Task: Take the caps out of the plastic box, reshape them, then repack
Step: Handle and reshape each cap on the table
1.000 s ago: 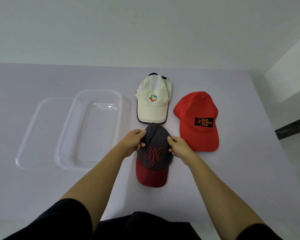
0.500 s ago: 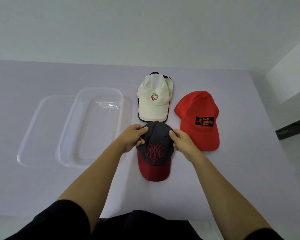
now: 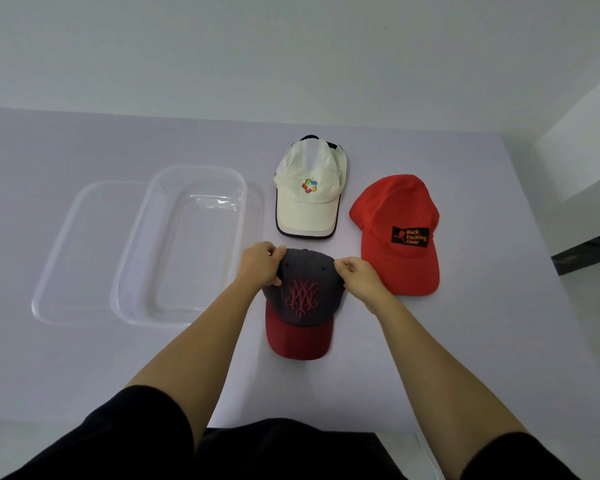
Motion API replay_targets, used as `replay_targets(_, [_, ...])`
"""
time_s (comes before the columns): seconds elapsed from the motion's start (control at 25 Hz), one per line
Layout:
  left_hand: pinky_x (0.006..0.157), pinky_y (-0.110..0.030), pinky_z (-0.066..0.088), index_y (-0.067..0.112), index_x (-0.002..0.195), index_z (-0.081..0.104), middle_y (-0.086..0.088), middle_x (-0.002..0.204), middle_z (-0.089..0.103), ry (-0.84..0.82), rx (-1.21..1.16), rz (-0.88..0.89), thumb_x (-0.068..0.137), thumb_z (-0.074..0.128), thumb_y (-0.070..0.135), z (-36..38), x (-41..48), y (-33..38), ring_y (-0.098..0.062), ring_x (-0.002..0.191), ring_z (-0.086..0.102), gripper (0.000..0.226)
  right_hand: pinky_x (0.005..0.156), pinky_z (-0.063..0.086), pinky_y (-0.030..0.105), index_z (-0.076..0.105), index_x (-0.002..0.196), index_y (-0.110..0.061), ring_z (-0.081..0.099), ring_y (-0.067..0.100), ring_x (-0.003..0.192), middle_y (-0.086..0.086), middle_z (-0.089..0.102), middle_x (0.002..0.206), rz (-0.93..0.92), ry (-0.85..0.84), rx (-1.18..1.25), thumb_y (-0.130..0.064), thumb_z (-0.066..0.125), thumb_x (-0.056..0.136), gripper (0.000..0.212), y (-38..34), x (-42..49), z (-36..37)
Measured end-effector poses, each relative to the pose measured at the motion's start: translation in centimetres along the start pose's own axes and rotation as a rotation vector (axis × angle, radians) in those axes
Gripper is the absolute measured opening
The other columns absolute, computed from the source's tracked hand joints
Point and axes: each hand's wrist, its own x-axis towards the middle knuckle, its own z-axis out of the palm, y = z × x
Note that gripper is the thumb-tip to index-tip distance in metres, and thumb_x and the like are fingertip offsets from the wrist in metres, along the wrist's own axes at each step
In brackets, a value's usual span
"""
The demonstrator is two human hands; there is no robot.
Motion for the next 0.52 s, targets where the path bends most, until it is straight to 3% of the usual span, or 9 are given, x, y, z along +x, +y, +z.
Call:
replay_targets(0.08, [0.078, -0.039, 0.054, 0.000, 0.090, 0.059, -0.008, 0.050, 0.056, 0.016, 0.073, 0.036, 0.097, 0.041, 0.032, 0.1, 0.0, 0.4, -0.032, 0.070, 0.069, 0.037, 0.091, 0.048, 0.038, 0.060, 0.114, -0.007, 0.059, 0.025, 0.105, 0.010, 0.064, 0.116, -0.034, 0.027, -0.083, -0.029, 0.046, 0.095, 0.032, -0.2, -0.2, 0.4])
replay_targets(0.16, [0.073, -0.038, 0.052, 0.004, 0.074, 0.052, -0.009, 0.050, 0.055, 0.035, 0.103, 0.059, 0.098, 0.039, 0.033, 0.3, -0.1, 0.6, -0.033, 0.068, 0.069, 0.040, 0.088, 0.045, 0.033, 0.061, 0.114, -0.006, 0.059, 0.024, 0.107, 0.008, 0.064, 0.116, -0.067, 0.038, -0.112, -0.028, 0.046, 0.096, 0.033, -0.1, -0.3, 0.4])
replay_targets(0.32, [0.066, -0.036, 0.045, 0.008, 0.064, 0.047, -0.013, 0.073, 0.055, 0.176, 0.227, 0.060, 0.097, 0.036, 0.041, 0.5, -0.6, -0.1, -0.031, 0.070, 0.057, 0.047, 0.091, 0.043, 0.029, 0.056, 0.121, -0.011, 0.055, 0.015, 0.110, 0.000, 0.060, 0.119, -0.021, -0.029, 0.044, -0.044, 0.049, 0.092, 0.044, 0.6, -0.9, -0.2])
replay_targets(0.44, [0.077, -0.040, 0.047, 0.004, 0.091, 0.058, -0.015, 0.094, 0.060, 0.201, 0.156, 0.010, 0.096, 0.034, 0.046, 1.4, -1.5, -1.5, -0.031, 0.084, 0.057, 0.048, 0.090, 0.040, 0.025, 0.053, 0.122, -0.017, 0.052, 0.011, 0.109, -0.008, 0.056, 0.114, 0.018, -0.179, 0.088, -0.047, 0.053, 0.089, 0.045, 1.8, -1.7, -0.5])
replay_targets(0.52, [0.086, -0.043, 0.045, 0.003, 0.111, 0.054, -0.016, 0.104, 0.059, 0.143, 0.126, -0.028, 0.096, 0.033, 0.047, 2.0, -1.8, -2.1, -0.034, 0.097, 0.056, 0.051, 0.083, 0.042, 0.026, 0.056, 0.104, -0.021, 0.055, 0.013, 0.101, -0.007, 0.059, 0.103, -0.013, -0.194, 0.036, -0.045, 0.052, 0.090, 0.028, 2.3, -1.8, -0.3])
